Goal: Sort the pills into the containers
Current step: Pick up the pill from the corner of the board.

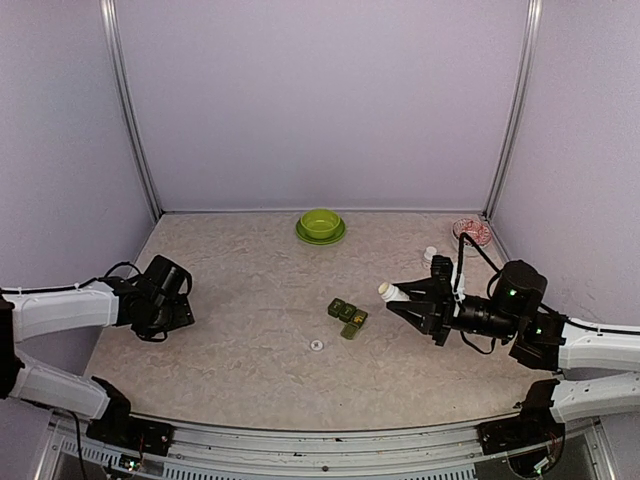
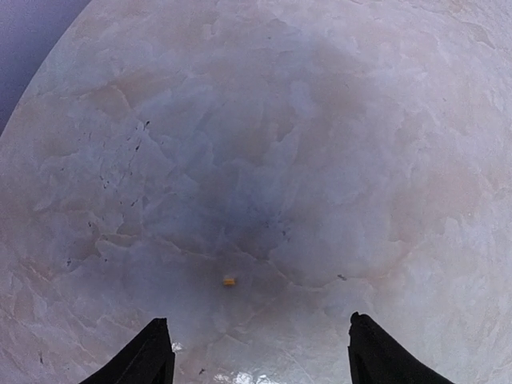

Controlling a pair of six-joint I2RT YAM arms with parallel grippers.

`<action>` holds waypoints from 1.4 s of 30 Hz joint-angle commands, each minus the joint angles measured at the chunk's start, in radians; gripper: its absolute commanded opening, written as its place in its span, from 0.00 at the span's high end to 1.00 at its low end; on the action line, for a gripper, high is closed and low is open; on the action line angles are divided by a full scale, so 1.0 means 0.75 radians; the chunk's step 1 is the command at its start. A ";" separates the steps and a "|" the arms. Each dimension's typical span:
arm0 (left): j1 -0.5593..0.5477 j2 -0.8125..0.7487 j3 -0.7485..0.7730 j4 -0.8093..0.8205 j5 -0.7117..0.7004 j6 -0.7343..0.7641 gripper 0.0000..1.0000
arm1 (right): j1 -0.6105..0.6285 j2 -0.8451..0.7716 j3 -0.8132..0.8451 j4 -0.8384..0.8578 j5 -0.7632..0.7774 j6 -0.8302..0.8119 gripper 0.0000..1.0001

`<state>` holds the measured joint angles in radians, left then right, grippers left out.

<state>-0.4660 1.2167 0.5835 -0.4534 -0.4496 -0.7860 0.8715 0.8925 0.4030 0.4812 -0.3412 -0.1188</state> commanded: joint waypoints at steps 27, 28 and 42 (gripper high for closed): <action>0.192 0.279 -0.040 0.297 0.146 0.053 0.60 | 0.029 0.001 0.018 -0.013 -0.009 -0.016 0.81; 0.194 0.280 -0.041 0.298 0.149 0.056 0.60 | 0.029 0.000 0.018 -0.012 -0.009 -0.017 0.81; 0.195 0.277 -0.034 0.231 0.149 0.051 0.69 | 0.034 -0.004 0.018 -0.015 0.001 -0.019 0.81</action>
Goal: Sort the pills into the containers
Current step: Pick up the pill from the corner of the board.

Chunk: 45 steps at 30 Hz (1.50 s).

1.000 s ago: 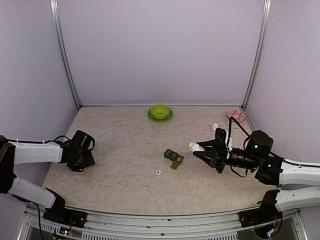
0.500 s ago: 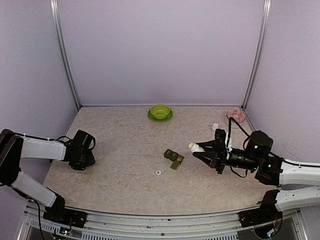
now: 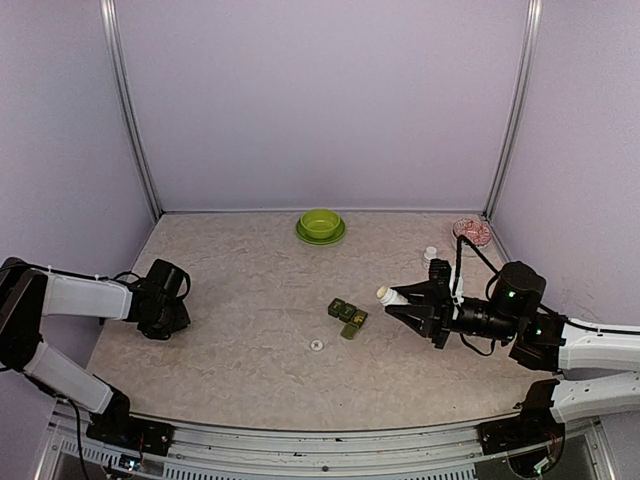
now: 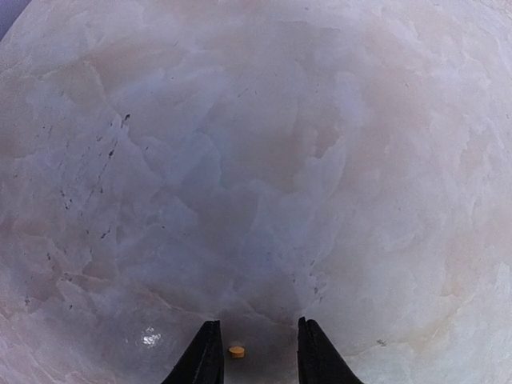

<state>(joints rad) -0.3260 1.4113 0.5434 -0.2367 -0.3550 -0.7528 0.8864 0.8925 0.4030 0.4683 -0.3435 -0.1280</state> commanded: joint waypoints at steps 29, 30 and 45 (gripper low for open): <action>0.006 0.074 0.055 -0.120 0.014 0.037 0.90 | 0.016 -0.035 0.010 0.000 0.020 -0.011 0.82; 0.005 0.072 0.055 -0.119 0.019 0.037 0.90 | 0.016 -0.035 0.011 0.000 0.018 -0.011 0.82; -0.019 0.067 0.057 -0.117 0.062 0.059 0.80 | 0.017 -0.031 0.020 -0.007 0.028 -0.013 0.81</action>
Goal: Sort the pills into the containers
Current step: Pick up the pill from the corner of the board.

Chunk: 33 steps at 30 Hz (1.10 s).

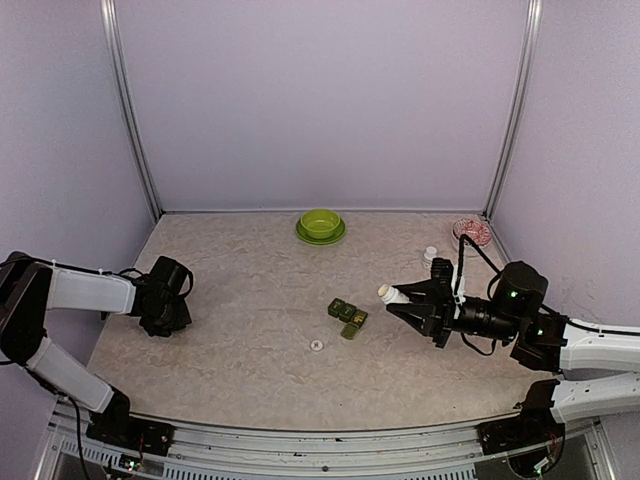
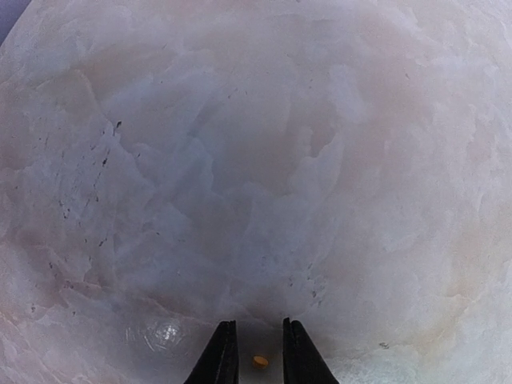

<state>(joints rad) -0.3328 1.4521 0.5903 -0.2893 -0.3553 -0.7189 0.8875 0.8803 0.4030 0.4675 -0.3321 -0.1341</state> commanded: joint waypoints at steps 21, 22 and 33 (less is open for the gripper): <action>-0.050 0.018 0.019 -0.088 0.079 0.019 0.85 | 0.016 -0.010 0.028 -0.014 0.032 -0.006 0.81; -0.053 0.024 0.021 -0.087 0.081 0.019 0.85 | 0.016 -0.008 0.028 -0.014 0.031 -0.007 0.81; -0.065 0.038 0.015 -0.077 0.092 0.018 0.90 | 0.017 0.000 0.035 -0.018 0.045 -0.011 0.81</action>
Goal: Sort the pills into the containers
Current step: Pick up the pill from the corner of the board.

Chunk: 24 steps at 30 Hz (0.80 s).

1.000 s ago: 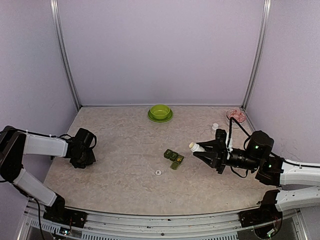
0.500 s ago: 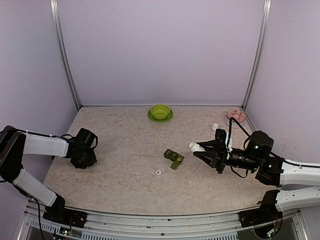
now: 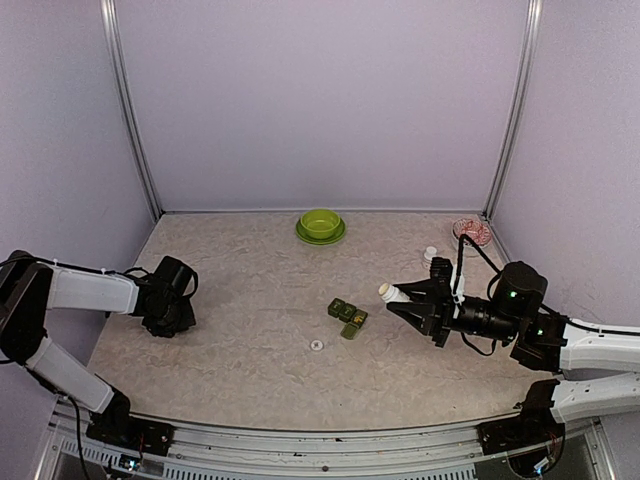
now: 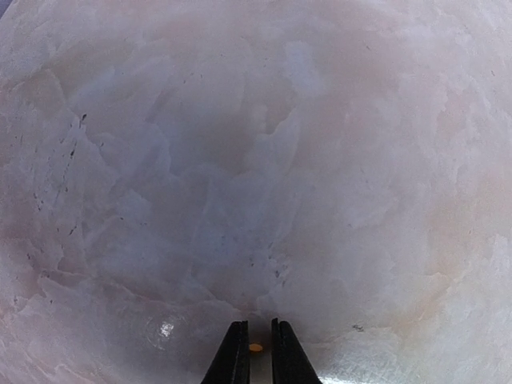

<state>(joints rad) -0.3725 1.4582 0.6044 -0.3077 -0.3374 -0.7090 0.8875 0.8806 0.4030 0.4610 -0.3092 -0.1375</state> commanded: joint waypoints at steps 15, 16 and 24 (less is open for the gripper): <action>-0.013 0.036 -0.010 -0.042 0.062 0.012 0.98 | 0.017 -0.001 0.033 -0.013 0.017 -0.007 0.82; -0.013 0.034 -0.010 -0.042 0.061 0.014 0.98 | 0.016 -0.002 0.033 -0.014 0.018 -0.006 0.81; -0.038 -0.022 0.025 -0.062 0.054 0.035 0.99 | 0.016 -0.003 0.029 -0.010 0.021 -0.005 0.82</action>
<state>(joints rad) -0.3798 1.4597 0.6071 -0.3061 -0.3359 -0.7010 0.8875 0.8806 0.4030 0.4606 -0.3050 -0.1379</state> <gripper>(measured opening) 0.011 0.257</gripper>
